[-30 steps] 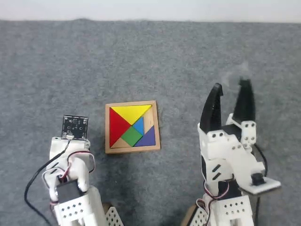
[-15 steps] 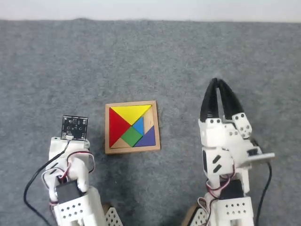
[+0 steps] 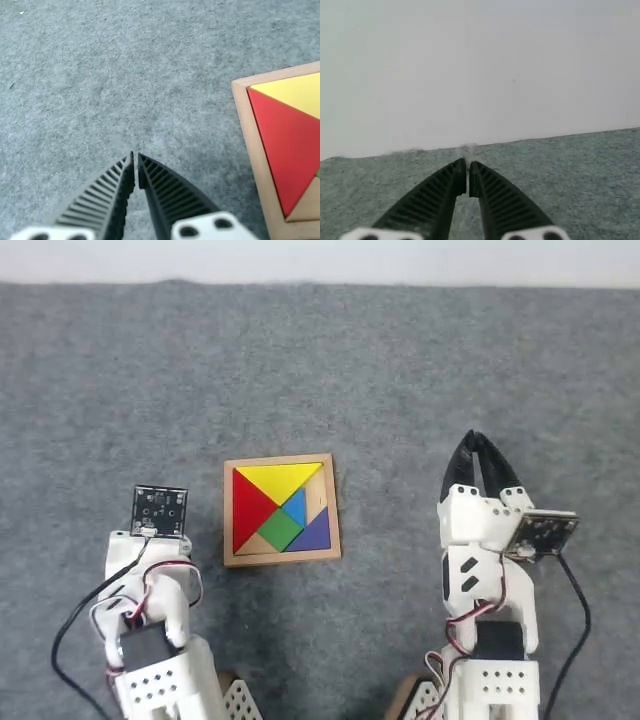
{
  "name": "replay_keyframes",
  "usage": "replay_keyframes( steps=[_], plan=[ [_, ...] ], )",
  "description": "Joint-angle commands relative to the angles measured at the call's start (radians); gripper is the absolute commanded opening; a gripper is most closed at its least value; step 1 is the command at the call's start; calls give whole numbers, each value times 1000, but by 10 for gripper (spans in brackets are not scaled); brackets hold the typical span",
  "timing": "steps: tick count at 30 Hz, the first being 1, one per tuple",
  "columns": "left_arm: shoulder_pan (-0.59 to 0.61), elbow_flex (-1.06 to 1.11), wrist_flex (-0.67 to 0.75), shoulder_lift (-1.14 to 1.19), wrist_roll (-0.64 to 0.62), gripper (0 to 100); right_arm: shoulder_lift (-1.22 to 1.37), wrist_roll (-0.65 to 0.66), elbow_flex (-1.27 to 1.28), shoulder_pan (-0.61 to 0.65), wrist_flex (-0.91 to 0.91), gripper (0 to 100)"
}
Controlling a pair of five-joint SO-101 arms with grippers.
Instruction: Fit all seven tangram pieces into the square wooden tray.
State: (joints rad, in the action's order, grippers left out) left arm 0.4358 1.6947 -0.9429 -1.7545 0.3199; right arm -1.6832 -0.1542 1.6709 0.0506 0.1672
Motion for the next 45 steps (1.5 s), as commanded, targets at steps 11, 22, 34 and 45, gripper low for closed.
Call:
replay_keyframes(
  steps=[11, 22, 34, 45],
  plan=[
    [5, -8, 20, -3, 3, 15, -10, -3, 20, 70, 170, 12],
    [6, -8, 18, -2, 3, 15, -18, -11, 20, 10, 486, 12],
    [6, -8, 18, -2, 3, 15, -19, -5, 20, -228, 628, 12],
    [6, -8, 18, -2, 3, 15, -12, -11, 20, -240, 774, 12]
  ],
)
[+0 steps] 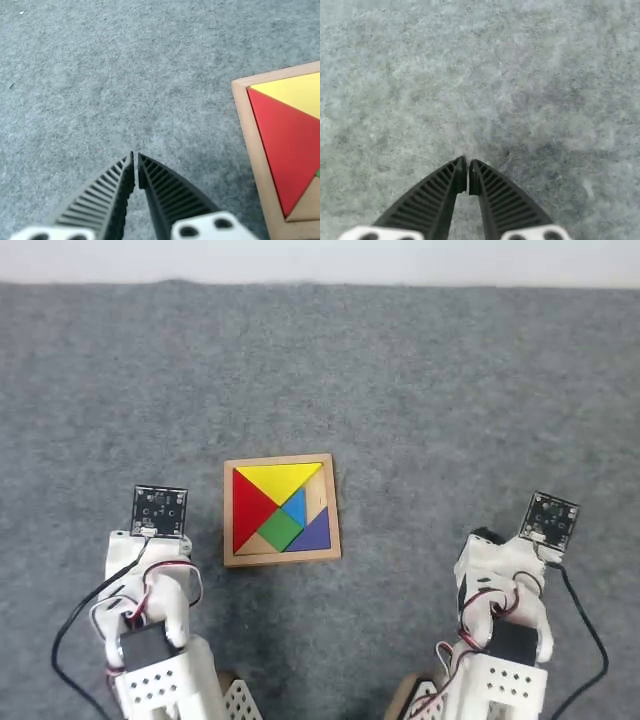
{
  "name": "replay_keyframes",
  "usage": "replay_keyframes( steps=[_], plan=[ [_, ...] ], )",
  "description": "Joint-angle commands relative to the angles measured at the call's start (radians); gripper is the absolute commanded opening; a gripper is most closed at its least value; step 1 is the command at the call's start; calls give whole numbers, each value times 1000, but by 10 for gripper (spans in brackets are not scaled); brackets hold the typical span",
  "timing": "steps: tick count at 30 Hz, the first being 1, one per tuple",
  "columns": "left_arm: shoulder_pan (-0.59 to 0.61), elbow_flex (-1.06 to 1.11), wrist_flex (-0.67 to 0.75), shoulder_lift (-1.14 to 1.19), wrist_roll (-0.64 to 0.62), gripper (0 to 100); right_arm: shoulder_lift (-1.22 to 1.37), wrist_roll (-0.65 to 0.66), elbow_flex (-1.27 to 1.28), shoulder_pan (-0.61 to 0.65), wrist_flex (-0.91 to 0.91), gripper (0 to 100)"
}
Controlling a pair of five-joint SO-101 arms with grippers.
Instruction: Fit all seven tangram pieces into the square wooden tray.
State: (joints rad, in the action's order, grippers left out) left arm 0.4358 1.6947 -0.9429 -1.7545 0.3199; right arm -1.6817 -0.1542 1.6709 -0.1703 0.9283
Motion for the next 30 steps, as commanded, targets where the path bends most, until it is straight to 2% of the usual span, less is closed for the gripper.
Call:
replay_keyframes(
  steps=[1, 4, 8, 18, 24, 30],
  plan=[
    [6, -8, 18, -2, 3, 15, -12, -11, 20, -15, 18, 12],
    [6, -8, 18, -2, 3, 15, -12, -5, 20, -48, 27, 12],
    [5, -8, 18, -2, 3, 15, -21, -9, 20, -177, 62, 12],
    [5, -8, 18, -2, 3, 15, -22, -6, 20, -231, 61, 12],
    [6, -8, 18, -2, 3, 15, -22, -8, 20, -196, 62, 12],
    [6, -8, 18, -2, 3, 15, -22, -11, 20, -70, 59, 13]
  ],
)
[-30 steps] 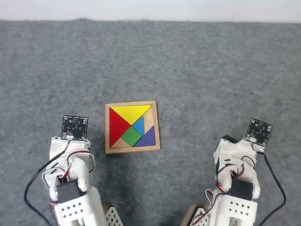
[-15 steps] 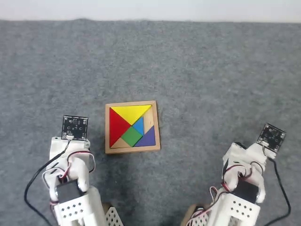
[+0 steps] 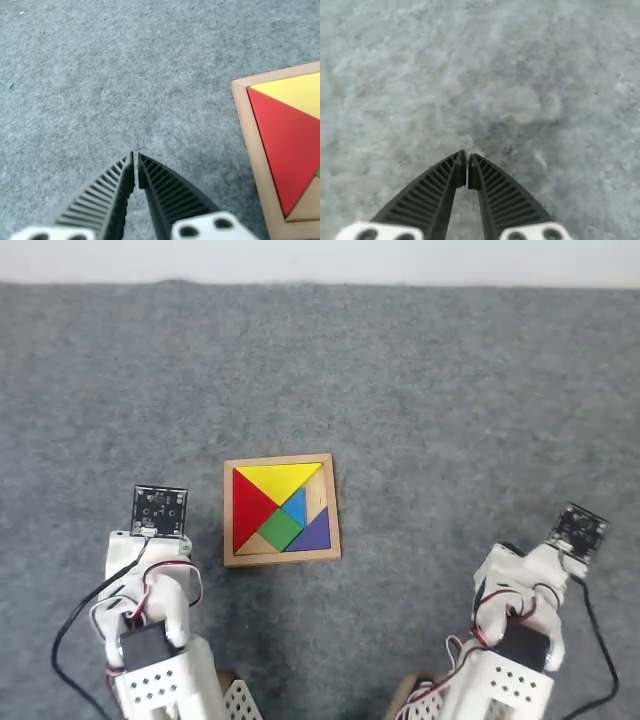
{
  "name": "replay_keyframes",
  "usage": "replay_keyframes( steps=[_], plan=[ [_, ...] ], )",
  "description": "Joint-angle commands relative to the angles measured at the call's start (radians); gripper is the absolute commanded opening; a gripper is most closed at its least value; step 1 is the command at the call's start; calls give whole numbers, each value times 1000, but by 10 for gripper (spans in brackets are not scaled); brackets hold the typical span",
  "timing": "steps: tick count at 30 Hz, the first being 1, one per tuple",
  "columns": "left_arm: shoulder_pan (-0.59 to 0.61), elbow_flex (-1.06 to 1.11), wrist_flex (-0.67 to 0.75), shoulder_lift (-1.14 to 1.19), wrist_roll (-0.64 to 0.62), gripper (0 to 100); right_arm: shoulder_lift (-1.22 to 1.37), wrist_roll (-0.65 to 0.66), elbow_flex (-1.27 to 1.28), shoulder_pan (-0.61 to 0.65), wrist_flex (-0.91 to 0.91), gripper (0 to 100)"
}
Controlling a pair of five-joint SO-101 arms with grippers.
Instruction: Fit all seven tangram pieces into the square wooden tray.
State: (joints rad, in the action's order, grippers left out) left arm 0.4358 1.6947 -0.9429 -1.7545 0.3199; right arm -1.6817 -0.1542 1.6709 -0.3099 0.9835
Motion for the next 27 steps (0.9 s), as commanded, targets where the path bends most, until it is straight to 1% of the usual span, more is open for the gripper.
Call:
replay_keyframes(
  steps=[1, 4, 6, 16, 22, 27],
  plan=[
    [6, -8, 18, -2, 3, 15, -22, -11, 20, 101, 2, 13],
    [6, -8, 18, -2, 3, 15, -22, -11, 20, 194, -47, 13],
    [6, -8, 18, -2, 3, 15, -22, -8, 20, 229, -64, 13],
    [6, -8, 18, -2, 3, 15, -22, -11, 20, 269, -269, 13],
    [6, -8, 18, -2, 3, 15, -22, -11, 20, 343, -271, 13],
    [6, -8, 18, -2, 3, 15, -22, -11, 20, 375, -278, 13]
  ],
)
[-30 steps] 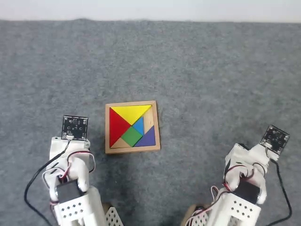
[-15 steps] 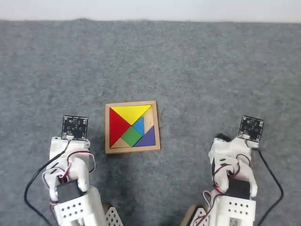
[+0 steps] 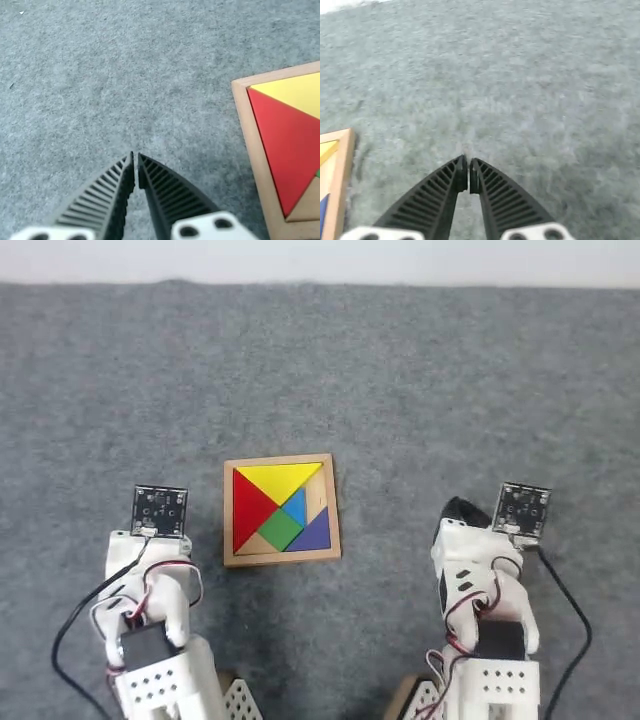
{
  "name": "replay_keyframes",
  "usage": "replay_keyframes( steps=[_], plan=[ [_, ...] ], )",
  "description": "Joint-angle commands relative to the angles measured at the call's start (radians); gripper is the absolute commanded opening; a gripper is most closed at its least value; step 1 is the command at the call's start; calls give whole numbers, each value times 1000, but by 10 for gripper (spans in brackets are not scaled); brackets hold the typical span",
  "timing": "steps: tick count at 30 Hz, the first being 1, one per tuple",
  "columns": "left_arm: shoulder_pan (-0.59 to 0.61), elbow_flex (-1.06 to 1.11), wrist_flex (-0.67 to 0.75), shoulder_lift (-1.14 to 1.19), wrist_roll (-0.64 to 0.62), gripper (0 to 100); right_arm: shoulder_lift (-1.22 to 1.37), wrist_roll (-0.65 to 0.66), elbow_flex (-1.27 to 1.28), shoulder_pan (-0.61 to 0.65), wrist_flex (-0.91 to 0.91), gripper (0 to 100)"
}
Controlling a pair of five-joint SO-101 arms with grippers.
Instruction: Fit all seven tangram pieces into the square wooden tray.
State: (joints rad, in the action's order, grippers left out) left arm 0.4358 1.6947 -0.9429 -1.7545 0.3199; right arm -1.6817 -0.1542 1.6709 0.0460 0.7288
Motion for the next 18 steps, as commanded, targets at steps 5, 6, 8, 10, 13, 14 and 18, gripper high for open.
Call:
replay_keyframes(
  steps=[5, 6, 8, 10, 13, 14, 18],
  plan=[
    [6, -8, 18, -2, 3, 15, -22, -12, 20, 22, -70, 13],
    [6, -8, 18, -2, 3, 15, -21, -12, 20, 21, -81, 13],
    [6, -8, 18, -2, 3, 15, -19, -12, 20, 19, -85, 13],
    [6, -8, 18, -2, 3, 15, -13, -12, 20, 22, -85, 13],
    [6, -8, 18, -2, 3, 15, -13, -12, 20, 22, -87, 13],
    [5, -8, 18, -2, 3, 15, -13, -12, 20, 22, -87, 13],
    [0, -8, 18, -2, 3, 15, -12, -12, 20, 18, -84, 13]
  ],
)
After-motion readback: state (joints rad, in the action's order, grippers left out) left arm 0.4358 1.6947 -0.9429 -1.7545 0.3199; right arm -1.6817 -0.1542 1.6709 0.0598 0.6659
